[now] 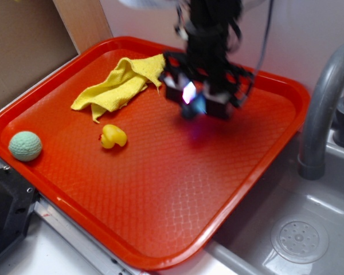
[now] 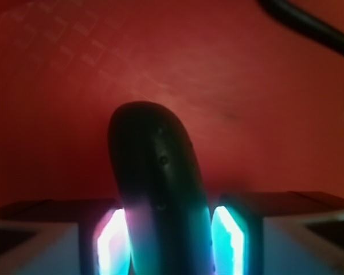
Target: Grab the plastic pickle.
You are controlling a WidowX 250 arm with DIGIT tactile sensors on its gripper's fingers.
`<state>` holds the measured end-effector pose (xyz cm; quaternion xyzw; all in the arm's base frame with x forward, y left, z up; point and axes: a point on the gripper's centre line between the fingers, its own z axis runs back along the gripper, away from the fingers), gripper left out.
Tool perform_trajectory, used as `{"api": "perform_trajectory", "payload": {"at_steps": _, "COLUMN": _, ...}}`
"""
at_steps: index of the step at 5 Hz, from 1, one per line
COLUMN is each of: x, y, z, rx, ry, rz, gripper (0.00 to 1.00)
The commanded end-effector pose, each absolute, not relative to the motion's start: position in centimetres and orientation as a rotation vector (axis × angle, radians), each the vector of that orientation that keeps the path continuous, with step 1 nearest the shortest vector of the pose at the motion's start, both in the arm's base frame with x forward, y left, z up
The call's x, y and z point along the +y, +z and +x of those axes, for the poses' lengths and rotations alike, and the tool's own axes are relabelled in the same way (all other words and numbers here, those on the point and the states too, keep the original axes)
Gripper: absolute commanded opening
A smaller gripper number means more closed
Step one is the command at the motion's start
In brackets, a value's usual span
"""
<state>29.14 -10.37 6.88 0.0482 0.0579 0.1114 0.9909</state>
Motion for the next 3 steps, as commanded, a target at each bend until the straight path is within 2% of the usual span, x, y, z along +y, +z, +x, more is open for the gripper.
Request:
{"api": "perform_trajectory", "payload": {"at_steps": 1, "x": -10.4, "y": 18.0, "z": 20.2, "rx": -0.121, "ry": 0.040, "rz": 0.059, "gripper": 0.00}}
{"api": "perform_trajectory", "payload": {"at_steps": 2, "x": -10.5, "y": 20.6, "z": 17.5, "rx": -0.137, "ry": 0.081, "rz": 0.053, "gripper": 0.00}}
{"api": "perform_trajectory", "payload": {"at_steps": 3, "x": -10.2, "y": 20.7, "z": 16.7, "rx": -0.089, "ry": 0.132, "rz": -0.051, "gripper": 0.00}}
